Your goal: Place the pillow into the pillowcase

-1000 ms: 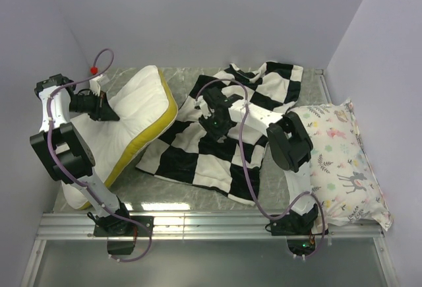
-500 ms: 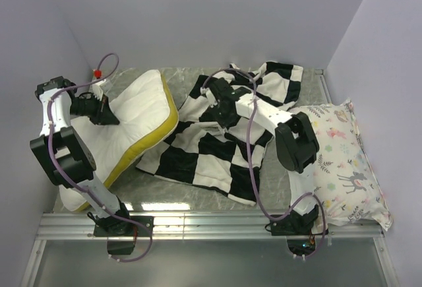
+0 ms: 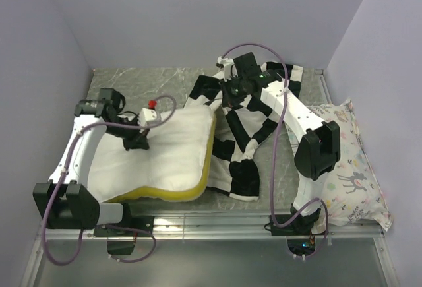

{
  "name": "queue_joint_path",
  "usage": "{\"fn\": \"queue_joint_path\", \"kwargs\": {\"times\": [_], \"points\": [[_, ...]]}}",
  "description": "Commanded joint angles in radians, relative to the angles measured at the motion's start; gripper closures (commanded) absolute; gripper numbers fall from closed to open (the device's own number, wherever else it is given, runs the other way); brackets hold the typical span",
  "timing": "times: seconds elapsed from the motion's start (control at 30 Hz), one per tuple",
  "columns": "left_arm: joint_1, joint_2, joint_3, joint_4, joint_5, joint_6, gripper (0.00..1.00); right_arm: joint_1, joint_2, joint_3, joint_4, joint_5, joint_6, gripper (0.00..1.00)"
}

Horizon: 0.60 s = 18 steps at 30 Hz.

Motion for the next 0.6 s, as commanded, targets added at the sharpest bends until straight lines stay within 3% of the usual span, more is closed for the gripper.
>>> {"fn": "queue_joint_path", "kwargs": {"times": [0.0,0.13,0.23,0.43,0.57], "points": [[-0.153,-0.054,-0.058,0.045,0.004,-0.068,1.0,-0.015,-0.008,0.029,0.01,-0.087,0.042,1.0],[-0.276,-0.05,-0.124,0.079,0.004,-0.13,1.0,-0.024,-0.009,0.034,0.032,-0.082,0.057,1.0],[-0.344,-0.043,-0.176,0.204,-0.03,-0.277,1.0,-0.03,-0.002,0.049,0.027,-0.105,0.063,1.0],[-0.278,0.097,-0.092,0.387,-0.025,-0.547,1.0,-0.031,-0.057,-0.041,0.03,-0.133,0.031,1.0],[-0.226,0.177,-0.019,0.482,-0.128,-0.716,1.0,-0.031,-0.071,-0.082,0.021,-0.141,-0.003,1.0]]}}
